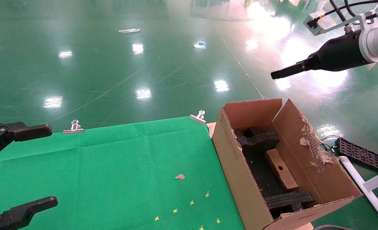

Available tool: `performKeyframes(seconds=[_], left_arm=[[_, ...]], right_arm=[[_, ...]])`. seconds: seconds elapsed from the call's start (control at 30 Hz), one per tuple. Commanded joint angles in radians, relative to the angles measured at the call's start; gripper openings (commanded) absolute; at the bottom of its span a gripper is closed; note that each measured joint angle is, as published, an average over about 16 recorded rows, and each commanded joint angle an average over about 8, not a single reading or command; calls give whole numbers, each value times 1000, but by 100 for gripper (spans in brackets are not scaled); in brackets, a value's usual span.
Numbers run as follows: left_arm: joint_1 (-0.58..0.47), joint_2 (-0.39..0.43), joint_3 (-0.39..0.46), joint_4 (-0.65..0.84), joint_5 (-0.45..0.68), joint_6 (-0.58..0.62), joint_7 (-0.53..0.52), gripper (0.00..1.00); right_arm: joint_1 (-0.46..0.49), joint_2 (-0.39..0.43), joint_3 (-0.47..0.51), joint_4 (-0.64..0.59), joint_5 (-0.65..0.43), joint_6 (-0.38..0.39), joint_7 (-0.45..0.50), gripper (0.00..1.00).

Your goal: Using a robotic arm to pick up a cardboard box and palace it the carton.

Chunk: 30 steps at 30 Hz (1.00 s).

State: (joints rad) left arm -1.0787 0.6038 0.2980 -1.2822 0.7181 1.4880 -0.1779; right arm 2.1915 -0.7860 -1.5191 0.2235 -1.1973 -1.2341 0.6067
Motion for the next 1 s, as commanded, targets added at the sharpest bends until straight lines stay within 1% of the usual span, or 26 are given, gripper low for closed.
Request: performKeyframes(seconds=[0.03, 1.0], left_arm=[[0, 0, 0, 0, 0, 0, 0, 100], [-1, 0, 2, 1, -1, 0, 1, 100]], right_arm=[[-8, 8, 13, 16, 9, -5, -8, 100], [-561, 91, 624, 537, 237, -133, -213, 100]])
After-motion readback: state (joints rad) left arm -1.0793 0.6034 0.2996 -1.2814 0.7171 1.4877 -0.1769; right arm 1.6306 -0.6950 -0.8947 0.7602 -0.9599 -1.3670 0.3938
